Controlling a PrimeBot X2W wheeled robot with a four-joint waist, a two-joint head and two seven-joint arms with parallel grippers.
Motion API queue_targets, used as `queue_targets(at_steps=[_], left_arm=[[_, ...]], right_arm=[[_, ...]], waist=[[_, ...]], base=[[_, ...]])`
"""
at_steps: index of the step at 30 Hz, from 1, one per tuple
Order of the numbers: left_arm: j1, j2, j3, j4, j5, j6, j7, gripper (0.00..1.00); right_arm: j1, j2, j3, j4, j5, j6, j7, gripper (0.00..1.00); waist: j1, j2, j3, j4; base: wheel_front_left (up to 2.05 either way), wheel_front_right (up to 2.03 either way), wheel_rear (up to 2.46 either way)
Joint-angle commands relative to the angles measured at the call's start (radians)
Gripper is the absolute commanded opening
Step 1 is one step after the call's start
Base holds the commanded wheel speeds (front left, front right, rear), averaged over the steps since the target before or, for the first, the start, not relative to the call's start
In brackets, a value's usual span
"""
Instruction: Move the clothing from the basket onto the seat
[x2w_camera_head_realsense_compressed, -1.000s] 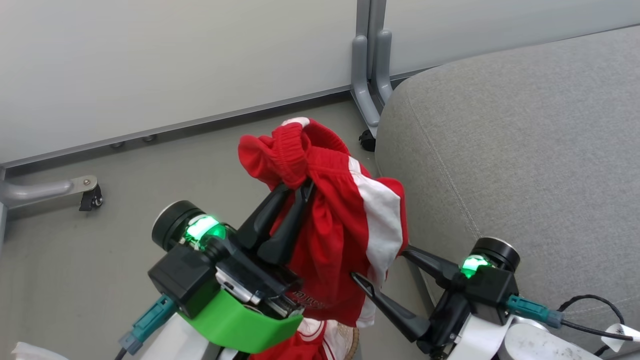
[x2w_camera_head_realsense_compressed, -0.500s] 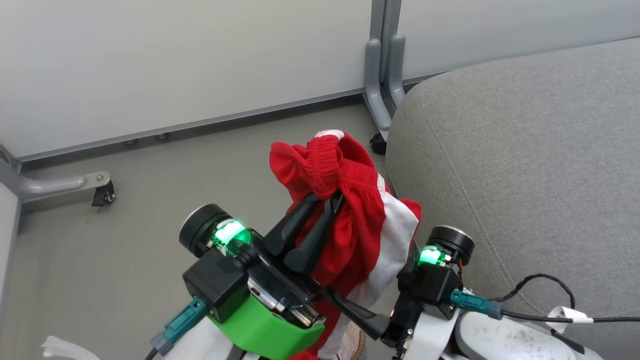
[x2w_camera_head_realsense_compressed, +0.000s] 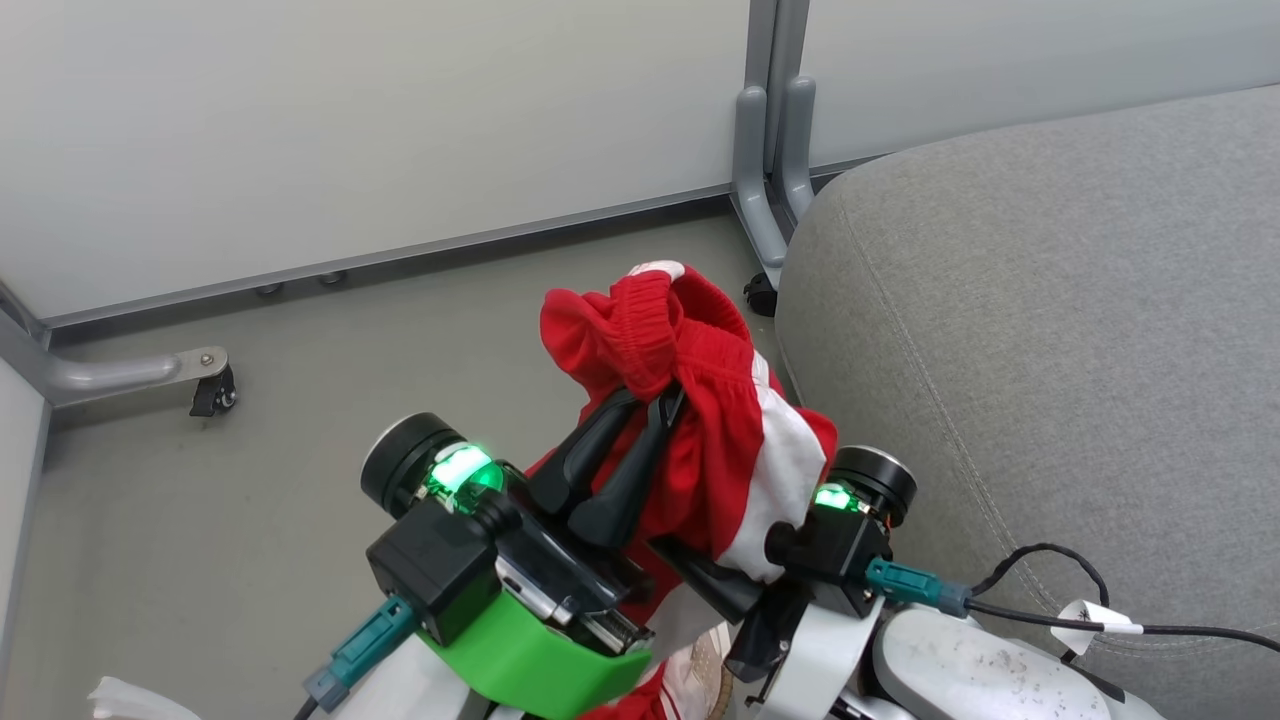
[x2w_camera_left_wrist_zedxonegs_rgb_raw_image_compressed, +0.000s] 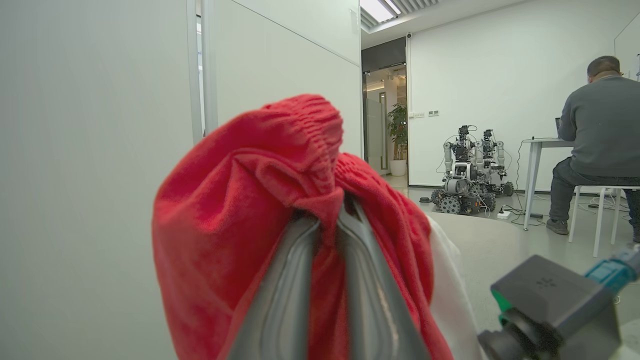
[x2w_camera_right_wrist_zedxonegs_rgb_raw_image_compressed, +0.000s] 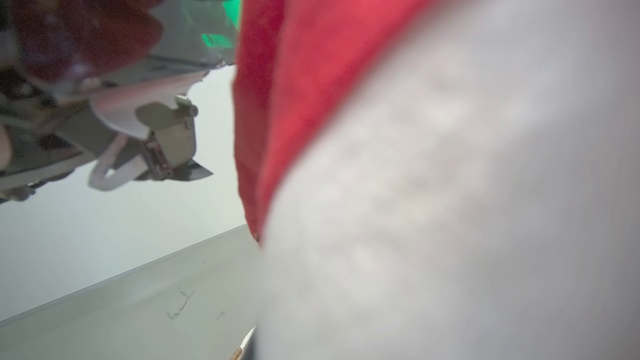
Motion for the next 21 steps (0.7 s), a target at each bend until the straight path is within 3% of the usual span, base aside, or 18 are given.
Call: queue_targets(at_steps=[1, 12, 13, 14, 15, 21], left_arm=[[0.011, 0.002, 0.005, 0.003, -0.004, -0.003, -0.001, 0.00], [0.019, 0.004, 0.003, 0.013, -0.006, -0.003, -0.001, 0.00], [0.020, 0.004, 0.002, 0.016, -0.005, -0.003, -0.001, 0.11], [0.021, 0.004, 0.001, 0.019, -0.004, -0.003, -0.001, 0.38], [0.022, 0.004, 0.000, 0.023, -0.003, -0.003, -0.001, 1.00], [0.033, 0.002, -0.001, 0.045, 0.008, -0.003, -0.001, 1.00]], right_arm=[[0.013, 0.006, -0.009, -0.003, 0.002, 0.000, -0.003, 0.00], [0.039, 0.010, -0.047, -0.025, -0.003, 0.000, -0.003, 0.00], [0.041, 0.011, -0.053, -0.028, -0.005, 0.000, -0.003, 0.00], [0.044, 0.013, -0.059, -0.031, -0.007, 0.000, -0.003, 0.00], [0.048, 0.014, -0.068, -0.035, -0.009, 0.000, -0.003, 0.00], [0.077, 0.029, -0.133, -0.057, -0.038, 0.000, -0.003, 0.00]], waist=[[0.0000, 0.0000, 0.000, 0.000], [0.0000, 0.0000, -0.005, -0.001], [0.0000, 0.0000, -0.005, -0.001], [0.0000, 0.0000, -0.006, -0.001], [0.0000, 0.0000, -0.007, -0.001], [0.0000, 0.0000, -0.007, 0.000]], base=[[0.00, 0.00, 0.00], [0.00, 0.00, 0.00], [0.00, 0.00, 0.00], [0.00, 0.00, 0.00], [0.00, 0.00, 0.00], [0.00, 0.00, 0.00]])
